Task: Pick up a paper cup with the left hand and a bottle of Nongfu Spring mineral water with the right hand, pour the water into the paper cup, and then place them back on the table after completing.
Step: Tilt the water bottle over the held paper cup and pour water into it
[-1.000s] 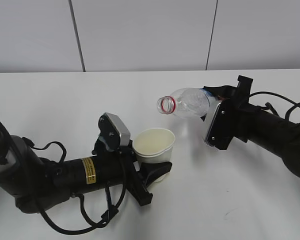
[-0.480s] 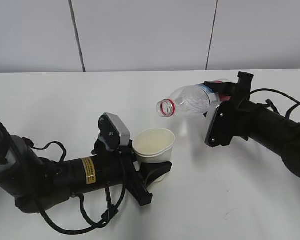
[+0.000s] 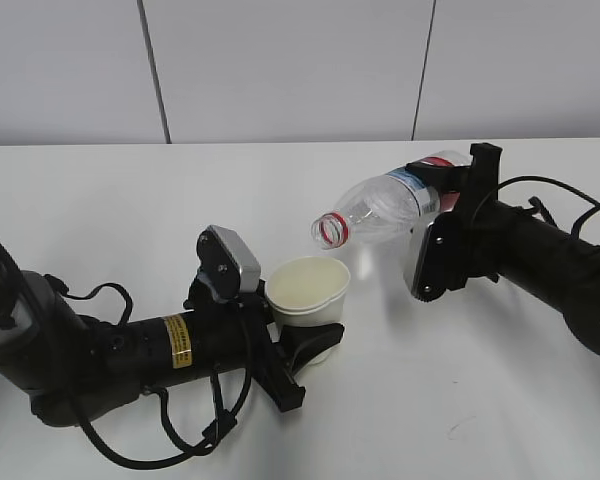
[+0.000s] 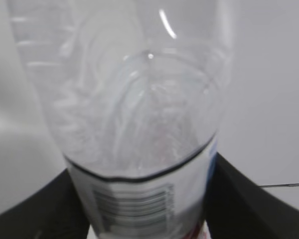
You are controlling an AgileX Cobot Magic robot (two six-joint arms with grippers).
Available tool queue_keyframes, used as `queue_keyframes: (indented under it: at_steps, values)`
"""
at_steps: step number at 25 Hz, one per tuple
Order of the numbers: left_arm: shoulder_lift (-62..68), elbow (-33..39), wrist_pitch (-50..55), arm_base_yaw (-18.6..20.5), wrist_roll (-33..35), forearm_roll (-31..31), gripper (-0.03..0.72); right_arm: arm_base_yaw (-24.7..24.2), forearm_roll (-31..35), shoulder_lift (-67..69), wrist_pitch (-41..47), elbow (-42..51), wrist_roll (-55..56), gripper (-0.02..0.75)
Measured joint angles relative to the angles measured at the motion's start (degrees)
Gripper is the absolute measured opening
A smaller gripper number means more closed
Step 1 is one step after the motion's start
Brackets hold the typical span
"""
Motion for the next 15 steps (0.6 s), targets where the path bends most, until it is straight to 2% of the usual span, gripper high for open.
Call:
queue_keyframes:
  at_steps: [15]
  values:
    - [0.0,0.0,0.0,0.0,0.0,0.0,0.355,0.0,0.3,0.0,-1.5,0.0,-5.6,0.451]
